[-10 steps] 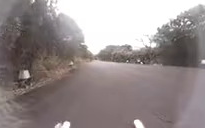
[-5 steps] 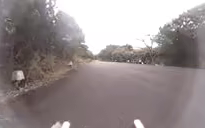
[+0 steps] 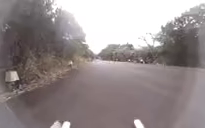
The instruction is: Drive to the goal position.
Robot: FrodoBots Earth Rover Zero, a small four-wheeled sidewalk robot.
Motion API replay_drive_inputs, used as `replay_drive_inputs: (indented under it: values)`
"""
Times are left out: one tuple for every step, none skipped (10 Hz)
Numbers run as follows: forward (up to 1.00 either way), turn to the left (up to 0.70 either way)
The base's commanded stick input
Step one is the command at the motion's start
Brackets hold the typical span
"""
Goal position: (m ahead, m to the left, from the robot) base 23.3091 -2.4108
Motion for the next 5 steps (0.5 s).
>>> replay_drive_inputs:
  values:
    - [0.50,0.00]
    - [0.50,0.00]
    - [0.50,0.00]
    - [0.50,0.00]
    - [0.50,0.00]
